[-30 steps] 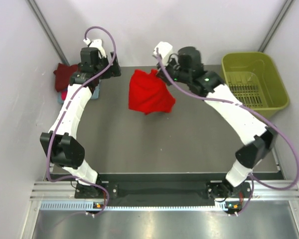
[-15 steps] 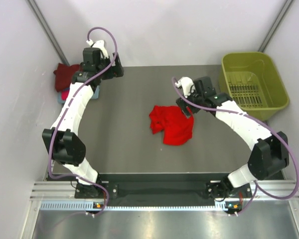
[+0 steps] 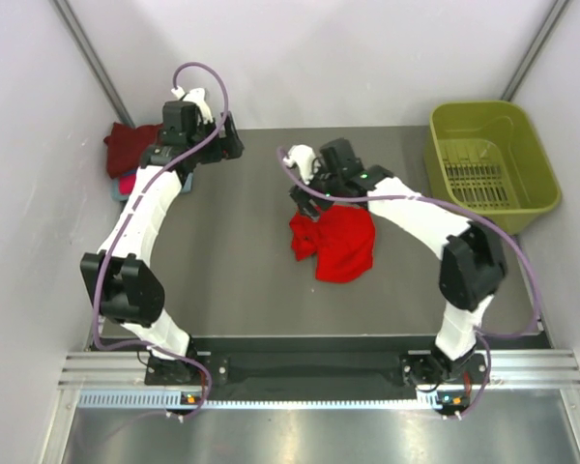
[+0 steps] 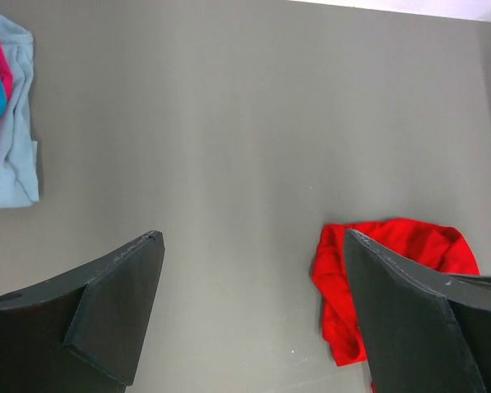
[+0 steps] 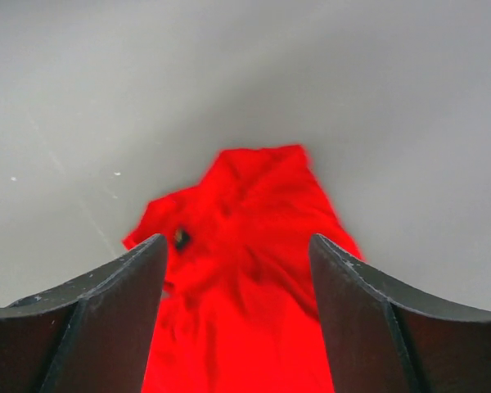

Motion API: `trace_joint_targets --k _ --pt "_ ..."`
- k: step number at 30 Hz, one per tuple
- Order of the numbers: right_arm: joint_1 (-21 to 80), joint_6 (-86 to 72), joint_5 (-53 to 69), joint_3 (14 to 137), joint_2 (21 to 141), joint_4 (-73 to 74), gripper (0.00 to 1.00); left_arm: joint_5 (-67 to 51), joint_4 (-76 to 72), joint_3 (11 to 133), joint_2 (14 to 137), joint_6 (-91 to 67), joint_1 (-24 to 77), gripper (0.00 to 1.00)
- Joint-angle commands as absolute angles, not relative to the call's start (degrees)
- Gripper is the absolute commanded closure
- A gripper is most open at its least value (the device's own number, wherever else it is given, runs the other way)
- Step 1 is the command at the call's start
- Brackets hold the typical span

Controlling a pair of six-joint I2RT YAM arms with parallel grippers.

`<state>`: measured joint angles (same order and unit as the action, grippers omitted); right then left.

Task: Fold and stack the t-shirts
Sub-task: Flatten the tshirt out

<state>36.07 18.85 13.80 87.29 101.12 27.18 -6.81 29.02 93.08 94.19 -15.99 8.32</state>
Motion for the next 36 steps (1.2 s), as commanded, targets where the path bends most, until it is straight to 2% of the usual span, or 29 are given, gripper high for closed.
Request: trace_joint_targets --k 1,10,14,24,36 --pt "37.6 18.1 17.8 91.8 106.9 26.0 0.31 -7.1 27.7 92.5 89.3 -16.3 7.6 0.05" --pt "39.9 20.0 17.2 99.2 116.9 27.8 0.36 -10.3 26.8 89.8 87.2 -18.9 2.8 0.06" --pt "41.2 20.0 17.1 99.5 118.6 29.0 0.35 -10.5 26.8 89.7 87.2 -18.8 2.1 0.06" --pt "43.2 19.2 17.8 98.3 122.9 30.6 0.44 -11.8 26.5 90.1 87.8 -19.5 1.5 0.07" --pt "42.6 19.7 12.6 98.3 125.6 28.7 0.49 -13.2 26.3 89.4 87.1 -20.4 0.6 0.07"
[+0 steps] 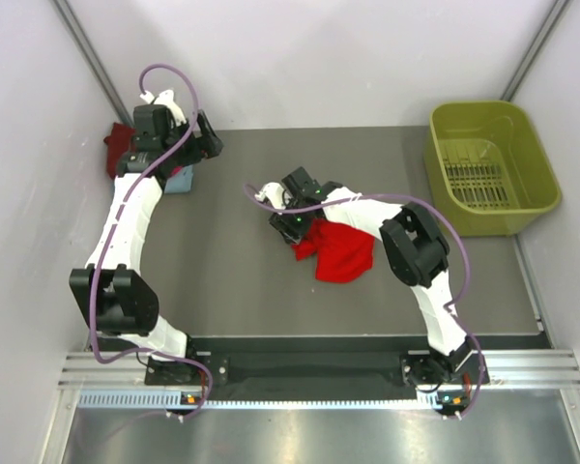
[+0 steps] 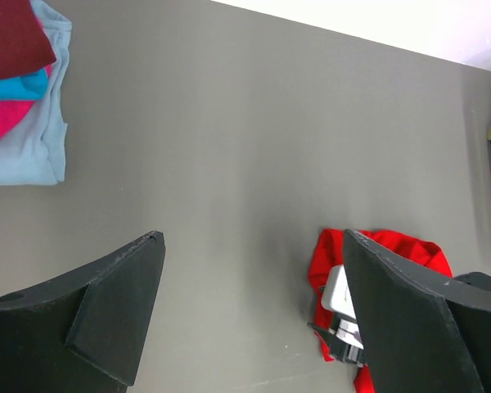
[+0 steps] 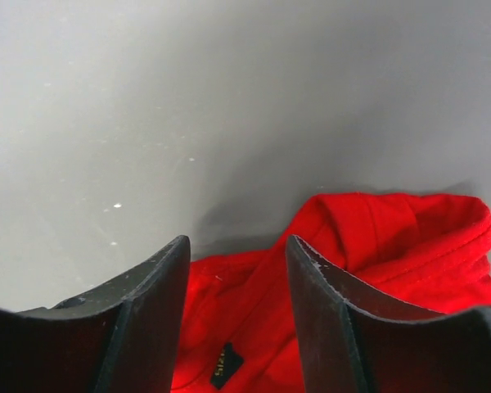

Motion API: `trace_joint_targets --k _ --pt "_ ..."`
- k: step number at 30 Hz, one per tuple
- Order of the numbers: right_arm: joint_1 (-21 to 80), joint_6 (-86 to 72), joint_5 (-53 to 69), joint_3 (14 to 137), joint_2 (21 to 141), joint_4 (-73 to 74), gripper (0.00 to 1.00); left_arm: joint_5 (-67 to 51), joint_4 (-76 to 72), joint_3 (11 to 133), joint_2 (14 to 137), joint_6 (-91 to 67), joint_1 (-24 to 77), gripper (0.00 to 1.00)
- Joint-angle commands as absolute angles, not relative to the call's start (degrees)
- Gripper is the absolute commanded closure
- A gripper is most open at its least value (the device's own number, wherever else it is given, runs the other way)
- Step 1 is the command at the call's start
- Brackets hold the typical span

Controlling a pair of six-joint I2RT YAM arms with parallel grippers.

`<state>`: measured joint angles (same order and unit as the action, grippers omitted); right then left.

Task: Fold and stack the t-shirts
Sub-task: Flatten the tshirt out

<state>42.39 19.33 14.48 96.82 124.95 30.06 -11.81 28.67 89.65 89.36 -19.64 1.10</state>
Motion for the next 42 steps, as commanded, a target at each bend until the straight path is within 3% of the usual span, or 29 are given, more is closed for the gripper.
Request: trace_joint_targets --k 1,4,5,8,9,26,35,36,37,38,40,42 --pt "42.5 19.6 11.4 98.1 125.8 28.6 0.5 -13.3 26.3 89.4 87.0 -20.4 0.5 0.07" --pt "42.3 20.0 9.1 97.9 126.5 27.9 0.63 -13.4 26.3 89.1 86.6 -20.5 0.4 0.07" --pt "42.3 20.1 8.5 98.0 126.6 27.7 0.77 -13.4 26.2 88.9 86.5 -20.6 0.4 0.07" --pt "42.2 20.2 6.5 98.3 126.8 26.9 0.97 -13.9 25.9 88.4 86.3 -20.8 0.4 0.07" --pt "42.2 20.0 6.0 98.3 126.6 26.7 1.0 -14.2 25.9 88.3 86.2 -20.9 0.4 0.07" --pt "37.9 21.4 1.9 111.1 110.3 25.7 1.0 -16.3 24.6 86.3 87.8 -21.2 0.4 0.11" --pt "37.4 22.8 2.3 125.8 106.3 25.6 1.0 -17.0 24.6 84.7 88.3 -21.3 0.4 0.12" --pt "37.6 22.6 1.8 126.6 106.3 25.8 0.89 -17.3 24.5 84.8 88.5 -21.5 0.4 0.12" --pt "37.5 22.2 1.5 125.6 106.3 27.1 0.71 -17.6 24.3 84.9 88.6 -22.1 0.4 0.12" --pt "37.5 22.0 1.7 123.8 106.0 27.5 0.38 -18.1 24.1 85.0 88.7 -22.3 0.4 0.12" --pt "37.5 20.0 2.5 115.5 105.4 28.6 0.18 -18.5 23.8 85.2 88.6 -22.7 0.4 0.12" --pt "37.5 17.2 4.0 109.6 106.4 29.6 0.18 -18.5 23.6 85.3 88.4 -22.8 0.4 0.12"
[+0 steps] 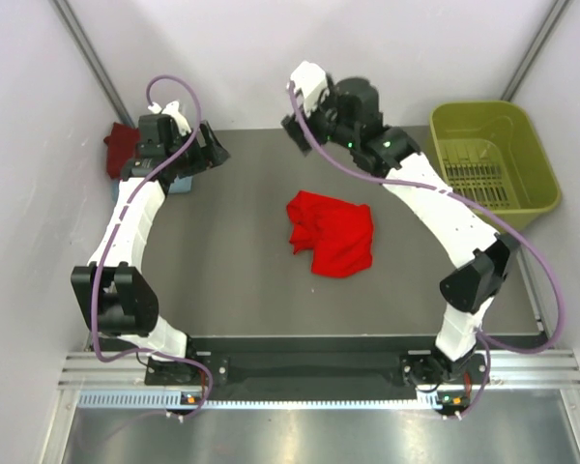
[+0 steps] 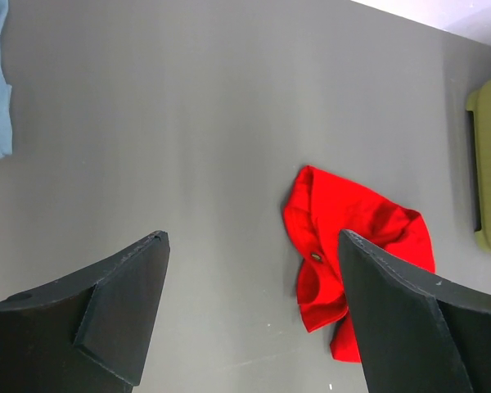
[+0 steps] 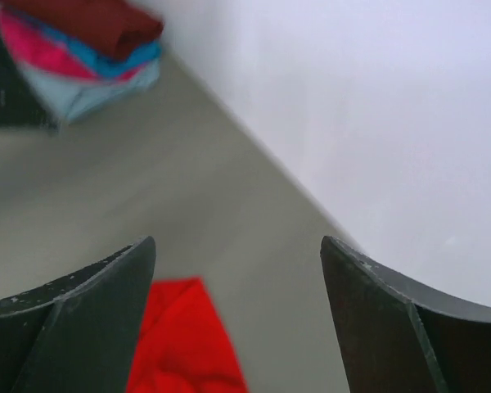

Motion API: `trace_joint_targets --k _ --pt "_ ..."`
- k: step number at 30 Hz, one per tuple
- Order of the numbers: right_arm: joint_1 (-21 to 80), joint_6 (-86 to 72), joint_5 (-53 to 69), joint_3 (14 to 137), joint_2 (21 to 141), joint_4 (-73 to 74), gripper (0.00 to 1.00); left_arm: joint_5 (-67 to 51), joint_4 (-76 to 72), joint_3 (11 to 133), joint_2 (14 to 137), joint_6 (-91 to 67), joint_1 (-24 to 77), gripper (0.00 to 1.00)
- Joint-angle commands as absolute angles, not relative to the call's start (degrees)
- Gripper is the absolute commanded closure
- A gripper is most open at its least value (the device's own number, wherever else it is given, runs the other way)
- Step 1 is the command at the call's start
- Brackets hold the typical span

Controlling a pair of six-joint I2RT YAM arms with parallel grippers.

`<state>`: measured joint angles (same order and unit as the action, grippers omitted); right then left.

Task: Fold and stack the t-shirts
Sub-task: Flatten the tshirt out

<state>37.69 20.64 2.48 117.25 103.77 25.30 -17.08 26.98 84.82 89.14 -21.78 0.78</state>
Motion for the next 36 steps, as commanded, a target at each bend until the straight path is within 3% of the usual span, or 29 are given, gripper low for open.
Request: trace_joint_targets --k 1,8,15,28,34,36 --pt "37.5 16.2 6.4 108.0 106.9 30.3 0.2 -18.5 23.7 85.3 88.2 -22.6 0.4 0.12" --pt "37.9 11.6 12.5 103.3 114.7 31.0 0.31 -18.1 24.0 83.9 86.2 -22.1 0.4 0.12" --pt "37.8 12.0 14.1 106.5 123.6 32.2 0.34 -18.1 24.0 82.6 84.8 -22.2 -1.0 0.12" --pt "38.8 12.8 14.9 104.2 128.7 32.7 0.41 -18.4 23.8 83.1 84.9 -23.0 -2.5 0.12" --pt "38.8 13.4 14.8 104.7 129.2 32.6 0.59 -18.6 23.7 83.2 85.3 -23.4 -2.6 0.12" --pt "38.8 14.0 14.8 104.9 128.9 32.7 0.7 -18.7 23.6 83.3 85.6 -23.5 -2.6 0.12"
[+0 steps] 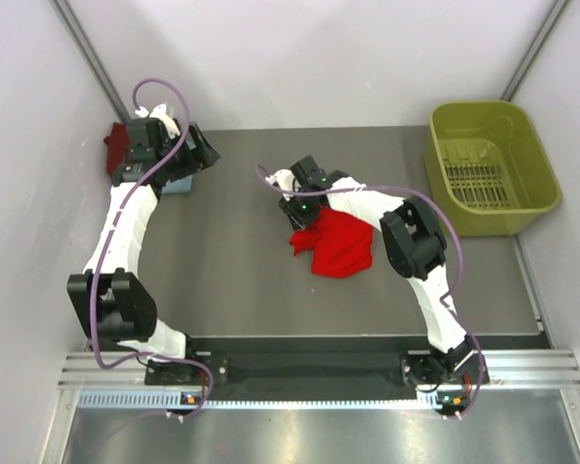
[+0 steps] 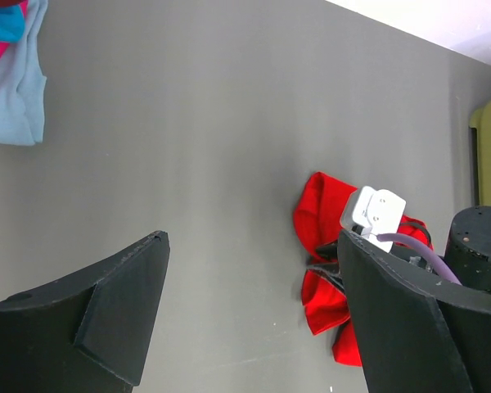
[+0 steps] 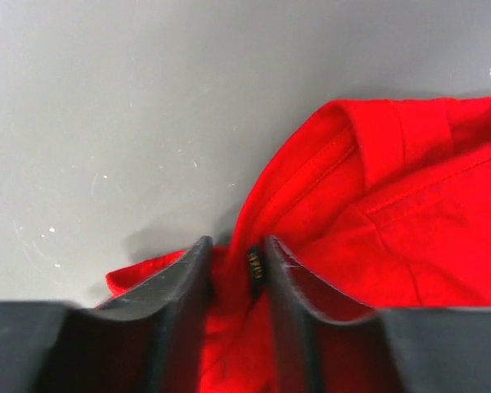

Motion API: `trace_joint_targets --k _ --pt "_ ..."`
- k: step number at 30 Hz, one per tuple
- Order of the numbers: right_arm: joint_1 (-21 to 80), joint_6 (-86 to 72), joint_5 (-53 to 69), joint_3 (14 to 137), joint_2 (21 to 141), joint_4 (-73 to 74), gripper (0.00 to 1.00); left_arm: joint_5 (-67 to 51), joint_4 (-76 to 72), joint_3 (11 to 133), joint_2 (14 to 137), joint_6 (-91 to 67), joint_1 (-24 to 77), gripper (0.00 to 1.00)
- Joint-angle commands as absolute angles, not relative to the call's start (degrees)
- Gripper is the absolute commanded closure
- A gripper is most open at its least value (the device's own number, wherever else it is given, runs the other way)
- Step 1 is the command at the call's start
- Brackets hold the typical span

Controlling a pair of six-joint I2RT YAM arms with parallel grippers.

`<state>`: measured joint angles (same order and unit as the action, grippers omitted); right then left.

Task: Fold and stack the t-shirts
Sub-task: Flatten the tshirt out

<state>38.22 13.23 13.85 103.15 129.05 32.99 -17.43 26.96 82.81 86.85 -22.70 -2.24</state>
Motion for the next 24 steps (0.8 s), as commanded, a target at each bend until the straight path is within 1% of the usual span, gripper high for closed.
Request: trace_joint_targets --k 1,3,5,8,14,18,20,24 --pt "38.8 14.2 14.8 104.9 128.8 32.7 0.74 -18.8 23.6 83.3 85.8 -23.6 -2.6 0.12" --pt "38.8 14.4 14.3 105.4 127.8 32.5 0.92 -19.0 23.5 83.4 86.0 -23.7 -2.6 0.12" --pt "38.8 14.3 12.6 106.2 127.1 31.8 0.99 -19.2 23.2 83.4 86.1 -24.0 -2.5 0.12" --pt "38.4 15.2 10.8 109.9 125.0 31.3 1.0 -19.3 23.0 83.3 86.4 -24.2 -2.6 0.12" --pt "36.7 17.0 8.8 122.7 119.0 30.0 1.0 -19.6 22.9 82.8 86.7 -24.6 -2.6 0.12" --pt "36.4 17.1 9.0 129.1 116.5 29.6 1.0 -19.6 22.4 82.7 87.0 -25.2 -2.5 0.13" --pt "36.4 16.5 8.8 130.9 115.1 28.9 1.0 -20.0 22.4 83.0 87.4 -25.4 -2.6 0.13" --pt "35.3 16.9 4.5 131.1 111.0 26.8 1.0 -20.5 22.2 83.3 87.8 -25.6 -2.5 0.14"
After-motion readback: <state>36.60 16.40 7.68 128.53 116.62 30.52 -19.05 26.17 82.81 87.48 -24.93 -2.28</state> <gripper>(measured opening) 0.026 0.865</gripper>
